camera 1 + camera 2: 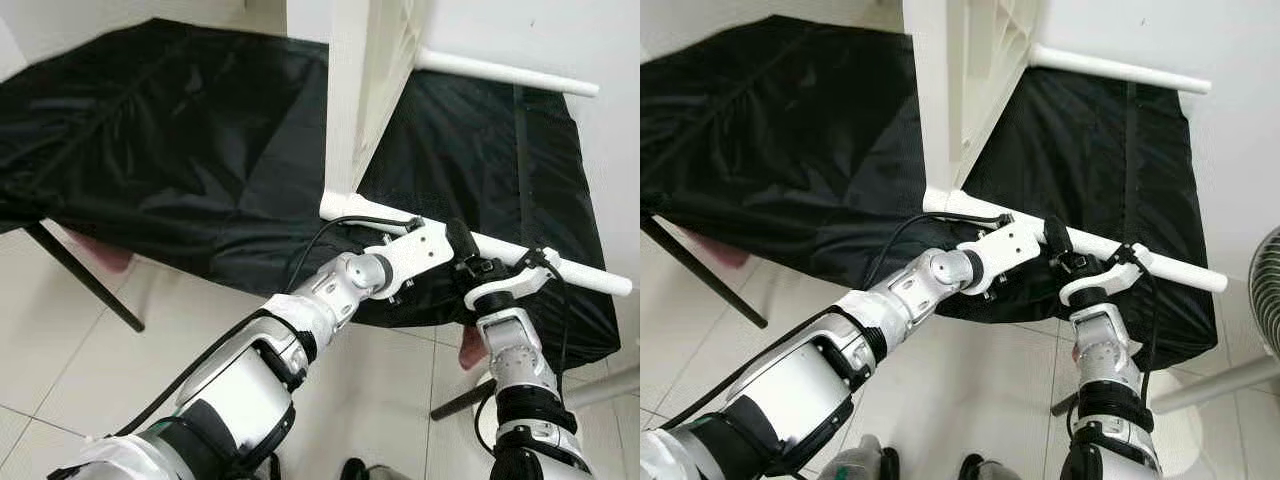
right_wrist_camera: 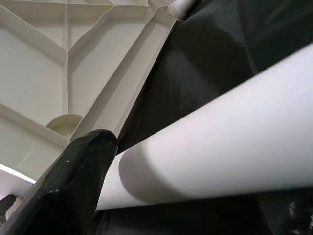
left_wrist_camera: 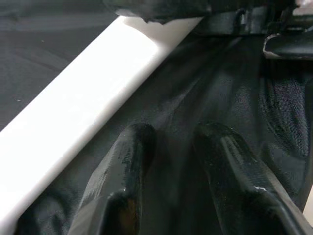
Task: Building children table
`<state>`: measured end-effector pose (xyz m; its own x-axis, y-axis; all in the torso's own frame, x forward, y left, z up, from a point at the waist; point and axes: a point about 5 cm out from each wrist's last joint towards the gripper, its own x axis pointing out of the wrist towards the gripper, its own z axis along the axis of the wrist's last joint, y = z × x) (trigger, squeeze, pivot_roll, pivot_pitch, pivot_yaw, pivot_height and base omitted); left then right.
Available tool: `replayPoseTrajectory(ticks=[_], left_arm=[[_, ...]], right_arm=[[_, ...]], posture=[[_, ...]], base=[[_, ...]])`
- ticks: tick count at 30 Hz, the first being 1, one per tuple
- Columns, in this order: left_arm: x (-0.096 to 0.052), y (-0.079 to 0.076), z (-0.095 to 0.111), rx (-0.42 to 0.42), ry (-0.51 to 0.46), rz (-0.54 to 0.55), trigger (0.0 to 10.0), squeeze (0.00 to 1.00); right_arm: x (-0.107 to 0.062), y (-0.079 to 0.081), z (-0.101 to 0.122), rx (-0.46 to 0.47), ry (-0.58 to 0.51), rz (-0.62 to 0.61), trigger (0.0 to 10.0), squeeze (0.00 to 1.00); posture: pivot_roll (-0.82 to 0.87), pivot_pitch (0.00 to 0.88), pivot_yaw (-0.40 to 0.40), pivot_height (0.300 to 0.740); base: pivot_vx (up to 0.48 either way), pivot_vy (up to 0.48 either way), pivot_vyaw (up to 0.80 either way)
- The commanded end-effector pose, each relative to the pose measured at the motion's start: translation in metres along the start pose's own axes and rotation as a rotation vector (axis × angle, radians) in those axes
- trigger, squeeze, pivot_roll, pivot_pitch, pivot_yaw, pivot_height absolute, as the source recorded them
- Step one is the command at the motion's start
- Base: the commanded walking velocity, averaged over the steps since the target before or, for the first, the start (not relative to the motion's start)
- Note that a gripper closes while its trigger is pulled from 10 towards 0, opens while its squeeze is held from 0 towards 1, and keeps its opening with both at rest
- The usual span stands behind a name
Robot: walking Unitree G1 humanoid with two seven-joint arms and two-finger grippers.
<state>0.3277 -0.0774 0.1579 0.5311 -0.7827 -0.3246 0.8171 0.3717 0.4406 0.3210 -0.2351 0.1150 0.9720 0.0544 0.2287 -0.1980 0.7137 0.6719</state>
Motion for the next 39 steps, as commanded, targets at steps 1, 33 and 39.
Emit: replayPoseTrajectory(ticks=[1, 33, 39], left_arm=[[0.0181, -0.0522, 0.0443, -0.033, -0.12, -0.117, 10.0, 0.0], [0.0181, -0.0522, 0.0443, -0.033, -0.12, -0.117, 10.0, 0.0], [0.0181, -0.0522, 0.0443, -0.033, -0.12, -0.117, 10.0, 0.0]], right_arm=[[-0.0067, -0.0103, -0.011, 0.016, 0.042, -0.054, 10.0, 0.0], [-0.0067, -0.0103, -0.011, 0.016, 0.042, -0.054, 10.0, 0.0], [-0.0067, -0.0103, -0.011, 0.016, 0.042, -0.054, 10.0, 0.0]], posture=[[0.14, 0.159, -0.002, 0.74], [0.14, 0.159, -0.002, 0.74], [0.14, 0.159, -0.002, 0.74]], base=[[0.0, 0.0, 0.0], [0.0, 0.0, 0.0], [0.0, 0.0, 0.0]])
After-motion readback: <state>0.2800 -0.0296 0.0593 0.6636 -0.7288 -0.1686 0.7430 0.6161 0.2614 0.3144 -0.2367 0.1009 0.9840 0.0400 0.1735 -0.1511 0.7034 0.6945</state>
